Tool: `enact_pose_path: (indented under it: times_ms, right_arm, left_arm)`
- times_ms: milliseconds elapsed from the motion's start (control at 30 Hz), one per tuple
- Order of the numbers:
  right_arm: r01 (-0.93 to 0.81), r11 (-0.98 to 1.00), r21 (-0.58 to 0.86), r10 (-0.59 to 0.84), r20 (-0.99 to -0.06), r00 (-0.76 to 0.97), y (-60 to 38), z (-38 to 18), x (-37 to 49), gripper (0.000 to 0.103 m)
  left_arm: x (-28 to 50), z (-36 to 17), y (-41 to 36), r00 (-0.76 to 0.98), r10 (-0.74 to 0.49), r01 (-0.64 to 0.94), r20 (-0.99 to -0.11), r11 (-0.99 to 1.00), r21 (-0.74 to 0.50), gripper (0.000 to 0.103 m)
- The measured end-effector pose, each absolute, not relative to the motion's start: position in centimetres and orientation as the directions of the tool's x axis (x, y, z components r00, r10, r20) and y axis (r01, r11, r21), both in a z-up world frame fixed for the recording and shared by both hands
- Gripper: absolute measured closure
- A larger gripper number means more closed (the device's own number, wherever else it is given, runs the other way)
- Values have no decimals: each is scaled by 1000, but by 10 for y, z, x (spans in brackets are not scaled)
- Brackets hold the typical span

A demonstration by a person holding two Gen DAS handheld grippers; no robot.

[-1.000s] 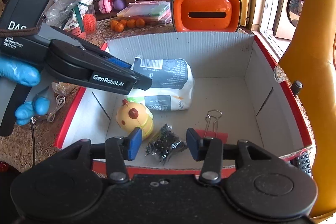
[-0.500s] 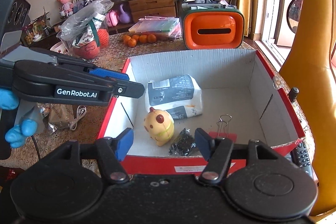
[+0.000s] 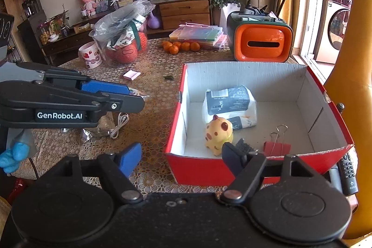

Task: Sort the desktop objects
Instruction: 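Move both tools back from the box toward the items on the table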

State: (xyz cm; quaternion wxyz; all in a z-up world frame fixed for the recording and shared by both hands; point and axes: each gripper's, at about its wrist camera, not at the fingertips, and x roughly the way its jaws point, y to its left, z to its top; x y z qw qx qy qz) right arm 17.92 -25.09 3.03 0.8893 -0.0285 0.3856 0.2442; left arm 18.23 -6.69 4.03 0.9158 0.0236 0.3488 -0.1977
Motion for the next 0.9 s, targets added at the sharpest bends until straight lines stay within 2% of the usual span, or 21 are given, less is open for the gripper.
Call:
enact_pose_path:
  times_ms: [700, 767, 800, 900]
  right_arm:
    - [-532, 834, 146, 475, -678, 560, -165, 31, 141, 17]
    - [-538, 831, 145, 479, -678, 558, -158, 30, 139, 17]
    - [-540, 829, 144, 481, -677, 557, -155, 30, 138, 16]
    - [-551, 822, 145, 488, -678, 549, -145, 28, 136, 16]
  left_arm:
    - [111, 21, 54, 734, -234, 204, -638, 971, -122, 72]
    - [107, 18, 65, 738, -222, 182, -638, 975, -128, 50]
    - [105, 17, 71, 742, -218, 173, -634, 976, -132, 32]
    - [98, 12, 86, 744, -204, 151, -636, 979, -137, 30]
